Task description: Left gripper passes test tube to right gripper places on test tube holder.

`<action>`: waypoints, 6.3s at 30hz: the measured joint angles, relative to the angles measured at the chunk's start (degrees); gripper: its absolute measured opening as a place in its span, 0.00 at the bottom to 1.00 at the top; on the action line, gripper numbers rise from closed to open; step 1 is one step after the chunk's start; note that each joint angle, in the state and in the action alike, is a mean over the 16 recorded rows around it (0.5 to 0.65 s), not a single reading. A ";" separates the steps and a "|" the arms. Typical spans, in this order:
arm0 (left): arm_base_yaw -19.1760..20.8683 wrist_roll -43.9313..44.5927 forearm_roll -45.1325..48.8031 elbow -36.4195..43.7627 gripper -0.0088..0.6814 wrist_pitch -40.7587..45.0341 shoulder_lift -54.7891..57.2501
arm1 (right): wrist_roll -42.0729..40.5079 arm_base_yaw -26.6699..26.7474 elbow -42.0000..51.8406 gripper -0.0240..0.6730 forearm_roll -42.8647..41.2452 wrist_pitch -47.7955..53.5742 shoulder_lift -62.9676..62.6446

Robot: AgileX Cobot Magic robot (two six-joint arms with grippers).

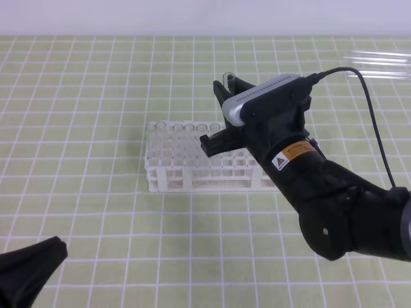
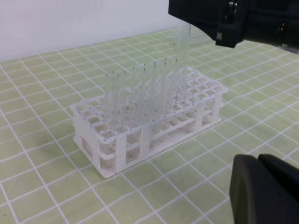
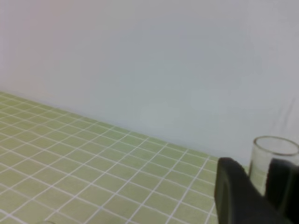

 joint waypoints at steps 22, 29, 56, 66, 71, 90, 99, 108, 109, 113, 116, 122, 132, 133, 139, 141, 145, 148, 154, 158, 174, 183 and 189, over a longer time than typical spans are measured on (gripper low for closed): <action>0.02 0.02 0.18 -0.04 0.01 -0.33 0.17 | 0.13 0.00 -0.10 0.18 -0.69 -0.70 3.83; 0.02 0.01 0.16 -0.03 0.01 -0.25 0.14 | 0.13 0.00 -0.10 0.18 -0.63 -1.30 4.31; 0.02 0.01 0.14 -0.03 0.01 -0.20 0.14 | 0.23 -0.09 -0.18 0.20 0.04 -1.86 5.70; 0.04 0.02 0.23 -0.05 0.01 0.23 0.27 | 0.41 -0.13 -0.05 0.26 0.74 -1.71 5.70; 0.04 0.02 0.25 -0.05 0.01 0.91 0.30 | 0.48 -0.17 0.27 0.28 1.26 -1.73 5.70; -0.01 -0.01 -0.02 0.00 0.01 2.41 -0.09 | -0.41 -0.20 0.83 0.36 3.62 -2.63 -0.59; 0.00 -0.01 0.00 0.00 0.01 2.45 -0.02 | -10.45 -0.20 0.90 0.30 11.43 8.56 -12.13; -0.01 0.00 0.00 0.00 0.01 2.43 -0.06 | -29.01 -1.48 3.52 0.11 23.31 24.17 -28.42; -0.01 0.00 0.02 0.00 0.01 2.40 -0.03 | -30.82 -1.78 4.32 0.09 24.42 24.89 -30.13; -0.01 0.00 0.02 0.00 0.01 2.36 -0.01 | -36.63 -3.07 8.72 0.03 28.03 25.51 -36.37; 0.00 0.00 0.09 -0.02 0.01 2.30 0.09 | -39.97 -4.06 13.09 0.02 30.23 23.79 -40.28; 0.02 0.01 0.16 -0.03 0.01 2.20 0.21 | -44.18 -5.33 22.08 0.01 32.68 18.27 -46.83; 0.00 0.00 0.07 -0.01 0.01 2.43 0.17 | -56.43 -15.51 29.68 0.01 42.17 26.11 -62.02; 0.00 0.00 0.05 -0.01 0.01 2.48 0.15 | -57.95 -17.33 30.12 0.01 43.28 27.73 -63.94; 0.00 0.00 0.02 0.00 0.01 2.60 0.18 | -65.07 -29.18 33.29 0.01 49.45 38.19 -75.28; 0.00 0.00 0.05 -0.01 0.01 2.58 0.22 | -66.47 -32.46 34.75 0.01 51.15 40.62 -78.19; 0.00 0.00 0.02 0.00 0.01 2.63 0.22 | -67.65 -36.55 38.17 0.01 53.49 42.53 -82.25; 0.00 0.00 0.02 0.00 0.01 2.63 0.23 | -67.72 -38.01 40.89 0.01 54.95 43.04 -84.30; 0.00 0.00 0.05 -0.01 0.01 2.60 0.25 | -64.25 -38.59 45.60 0.01 53.38 42.95 -86.90; 0.00 0.00 0.05 -0.01 0.01 2.60 0.25 | -51.22 -38.71 47.82 0.01 42.36 43.22 -89.14; 0.00 0.00 0.23 -0.01 0.01 2.74 0.23 | 20.81 -39.83 50.27 0.01 -21.94 65.12 -98.40; 0.00 0.00 0.24 -0.01 0.01 2.75 0.23 | 22.36 -39.84 50.27 0.01 -22.86 66.80 -98.82; 0.00 0.00 0.22 0.00 0.01 2.79 0.23 | 22.40 -39.84 50.27 0.01 -22.46 66.80 -98.82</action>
